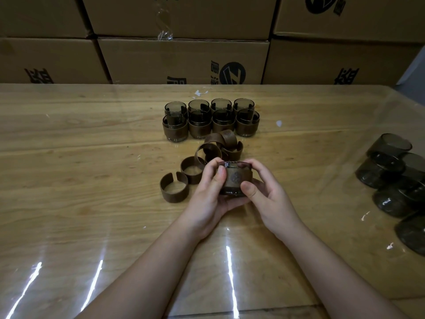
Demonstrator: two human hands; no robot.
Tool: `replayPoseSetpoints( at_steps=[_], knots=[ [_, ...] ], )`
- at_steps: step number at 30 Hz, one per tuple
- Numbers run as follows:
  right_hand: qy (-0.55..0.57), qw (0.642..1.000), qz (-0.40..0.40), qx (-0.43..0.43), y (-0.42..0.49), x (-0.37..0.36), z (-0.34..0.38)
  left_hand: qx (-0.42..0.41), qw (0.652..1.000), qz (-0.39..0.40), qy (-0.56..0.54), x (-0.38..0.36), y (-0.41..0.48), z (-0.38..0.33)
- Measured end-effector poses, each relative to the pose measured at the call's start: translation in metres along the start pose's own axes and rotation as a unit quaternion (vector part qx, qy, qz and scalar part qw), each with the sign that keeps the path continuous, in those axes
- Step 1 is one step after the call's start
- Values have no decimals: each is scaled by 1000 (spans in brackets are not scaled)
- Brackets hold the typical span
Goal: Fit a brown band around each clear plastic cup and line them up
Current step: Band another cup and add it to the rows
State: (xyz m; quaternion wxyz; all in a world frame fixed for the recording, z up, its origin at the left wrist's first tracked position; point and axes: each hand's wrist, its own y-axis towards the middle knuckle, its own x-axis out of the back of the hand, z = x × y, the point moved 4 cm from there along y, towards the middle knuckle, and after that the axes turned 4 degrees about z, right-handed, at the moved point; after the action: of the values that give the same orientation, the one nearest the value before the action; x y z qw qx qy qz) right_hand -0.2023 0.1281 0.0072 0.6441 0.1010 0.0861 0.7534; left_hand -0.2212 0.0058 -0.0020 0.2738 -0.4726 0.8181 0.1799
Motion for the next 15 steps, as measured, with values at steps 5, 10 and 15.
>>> replayPoseSetpoints(
  at_steps=[5, 10, 15],
  knots=[
    [10, 1000, 0, -3, 1, 0, 0, -11, 1000, -17, 19, 3, 1, 2],
    [32, 999, 7, -35, 2, 14, -1, -59, 940, -55, 331, -2, -3, -6],
    [-9, 998, -60, -27, 8, 37, -12, -188, 661, -90, 720, -11, -16, -30]
  ],
)
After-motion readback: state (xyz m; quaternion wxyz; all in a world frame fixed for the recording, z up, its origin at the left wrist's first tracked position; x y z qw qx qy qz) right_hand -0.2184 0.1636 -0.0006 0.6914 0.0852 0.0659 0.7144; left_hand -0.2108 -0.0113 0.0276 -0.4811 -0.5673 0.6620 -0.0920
